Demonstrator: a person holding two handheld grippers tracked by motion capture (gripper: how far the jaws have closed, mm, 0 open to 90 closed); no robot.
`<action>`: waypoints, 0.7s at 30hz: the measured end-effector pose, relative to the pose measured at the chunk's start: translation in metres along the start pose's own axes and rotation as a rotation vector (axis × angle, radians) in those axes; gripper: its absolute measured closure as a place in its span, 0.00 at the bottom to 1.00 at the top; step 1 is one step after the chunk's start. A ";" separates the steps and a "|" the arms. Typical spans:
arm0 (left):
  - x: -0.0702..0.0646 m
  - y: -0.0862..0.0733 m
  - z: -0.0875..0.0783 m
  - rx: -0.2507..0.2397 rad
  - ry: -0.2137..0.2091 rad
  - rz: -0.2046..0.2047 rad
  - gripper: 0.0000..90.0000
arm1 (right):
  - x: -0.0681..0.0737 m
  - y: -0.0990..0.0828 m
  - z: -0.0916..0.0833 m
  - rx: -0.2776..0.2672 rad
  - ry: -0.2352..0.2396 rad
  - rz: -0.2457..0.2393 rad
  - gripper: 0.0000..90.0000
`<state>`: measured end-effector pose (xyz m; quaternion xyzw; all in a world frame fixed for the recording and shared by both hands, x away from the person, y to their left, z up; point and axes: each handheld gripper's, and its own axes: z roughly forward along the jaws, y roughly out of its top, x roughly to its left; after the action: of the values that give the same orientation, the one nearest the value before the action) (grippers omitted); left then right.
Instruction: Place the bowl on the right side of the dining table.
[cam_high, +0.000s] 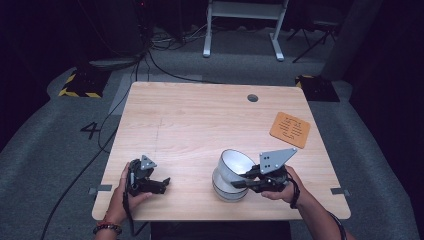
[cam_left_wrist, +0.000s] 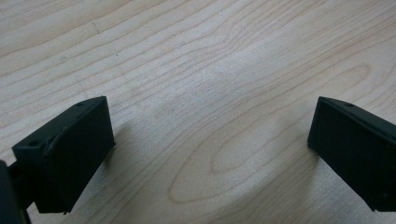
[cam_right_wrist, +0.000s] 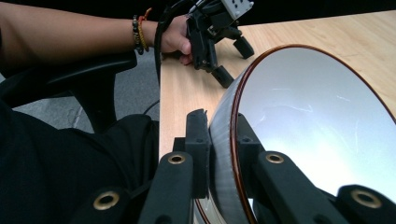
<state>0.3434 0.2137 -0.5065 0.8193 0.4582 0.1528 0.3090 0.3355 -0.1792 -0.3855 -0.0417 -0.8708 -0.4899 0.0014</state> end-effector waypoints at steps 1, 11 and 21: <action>0.000 0.000 0.000 0.000 0.000 0.000 0.00 | 0.000 0.000 -0.001 -0.004 -0.003 -0.002 0.91; 0.000 0.000 0.000 -0.003 0.002 0.000 0.00 | -0.003 0.000 -0.015 -0.028 -0.039 0.003 0.91; 0.000 0.000 0.000 0.000 0.000 -0.001 0.00 | -0.007 -0.004 -0.030 -0.049 -0.088 0.017 0.91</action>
<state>0.3434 0.2136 -0.5065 0.8191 0.4585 0.1528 0.3091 0.3408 -0.2076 -0.3735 -0.0706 -0.8573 -0.5088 -0.0336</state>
